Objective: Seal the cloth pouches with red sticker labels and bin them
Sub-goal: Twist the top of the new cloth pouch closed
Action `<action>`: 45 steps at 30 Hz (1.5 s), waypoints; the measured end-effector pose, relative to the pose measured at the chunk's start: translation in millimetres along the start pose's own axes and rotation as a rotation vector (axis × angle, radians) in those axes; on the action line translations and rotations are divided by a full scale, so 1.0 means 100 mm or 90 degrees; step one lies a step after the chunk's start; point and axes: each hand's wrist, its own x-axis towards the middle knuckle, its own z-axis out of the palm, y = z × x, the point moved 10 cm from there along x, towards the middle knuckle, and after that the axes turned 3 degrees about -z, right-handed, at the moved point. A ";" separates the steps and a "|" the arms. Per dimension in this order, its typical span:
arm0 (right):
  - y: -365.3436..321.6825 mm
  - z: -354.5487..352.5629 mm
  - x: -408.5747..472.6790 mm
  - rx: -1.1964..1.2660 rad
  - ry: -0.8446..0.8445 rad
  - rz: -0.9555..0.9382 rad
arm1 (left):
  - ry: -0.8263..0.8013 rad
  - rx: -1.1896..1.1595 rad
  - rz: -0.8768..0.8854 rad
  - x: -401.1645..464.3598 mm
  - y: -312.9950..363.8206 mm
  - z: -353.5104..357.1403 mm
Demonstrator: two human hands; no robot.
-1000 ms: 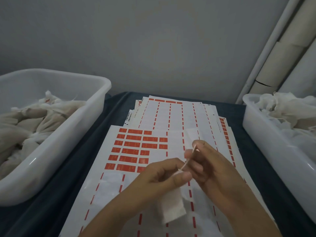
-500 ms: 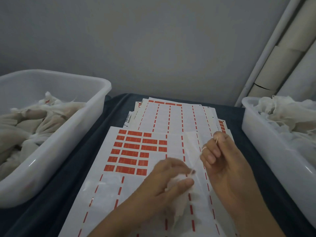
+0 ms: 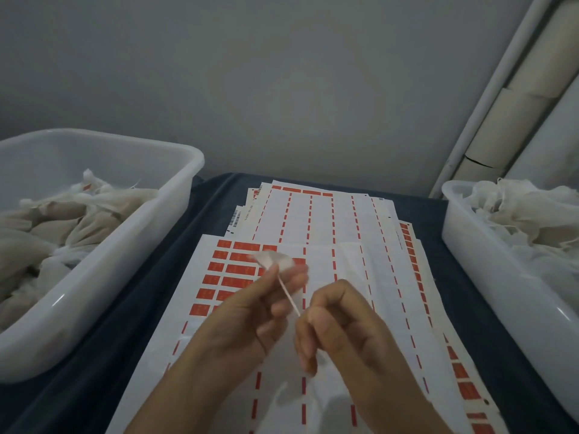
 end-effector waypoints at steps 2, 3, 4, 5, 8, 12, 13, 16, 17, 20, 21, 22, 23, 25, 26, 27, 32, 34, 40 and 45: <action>0.09 -0.10 0.00 -0.008 0.036 0.020 | 0.007 -0.141 -0.027 0.04 0.00 -0.11; 0.13 -0.19 0.02 -0.002 0.070 0.031 | -0.001 -0.163 -0.031 0.08 -0.01 -0.14; 0.16 -0.28 0.02 0.002 0.105 0.044 | 0.000 -0.138 -0.022 0.10 0.00 -0.17; 0.19 -0.37 0.03 -0.018 0.140 0.050 | 0.002 -0.083 -0.013 0.11 0.00 -0.20; 0.16 -0.59 0.04 -0.172 0.238 0.019 | -0.029 0.140 -0.050 0.10 -0.11 -0.13; 0.16 -0.50 0.05 -0.307 0.209 -0.033 | -0.019 0.490 -0.200 0.15 -0.42 -0.11; 0.21 -0.44 0.05 -0.302 0.183 -0.030 | -0.010 0.557 -0.208 0.15 -0.43 -0.13; 0.31 -0.37 0.06 -0.311 0.153 -0.001 | -0.045 0.651 -0.129 0.14 -0.38 -0.08; 0.33 -0.42 0.05 -0.331 0.175 0.009 | -0.052 0.656 -0.093 0.12 -0.34 -0.07; 0.33 -0.63 0.01 -0.375 0.284 0.039 | -0.036 0.673 0.039 0.11 -0.17 0.02; 0.34 -0.67 0.01 -0.376 0.302 0.049 | -0.024 0.689 0.082 0.10 -0.12 0.05; 0.35 -0.69 0.01 -0.369 0.305 0.058 | -0.015 0.707 0.123 0.09 -0.09 0.08; 0.37 -0.70 0.02 -0.357 0.302 0.066 | -0.013 0.728 0.163 0.07 -0.08 0.12; 0.41 -0.71 0.03 -0.315 0.287 0.089 | -0.019 0.763 0.226 0.04 -0.06 0.17; 0.42 -0.71 0.03 -0.287 0.274 0.103 | -0.028 0.770 0.249 0.01 -0.05 0.20; 0.44 -0.70 0.04 -0.256 0.259 0.116 | -0.038 0.773 0.269 0.00 -0.04 0.22; 0.51 -0.67 0.04 -0.112 0.201 0.169 | -0.069 0.745 0.314 -0.07 -0.02 0.28; 0.54 -0.65 0.03 -0.078 0.194 0.190 | -0.062 0.743 0.321 -0.07 -0.02 0.27; 0.39 -0.61 0.04 -0.167 0.166 0.133 | -0.040 0.657 0.313 -0.10 0.02 0.29; 0.36 -0.57 0.02 -0.199 0.127 0.136 | 0.020 0.590 0.308 -0.09 0.13 0.21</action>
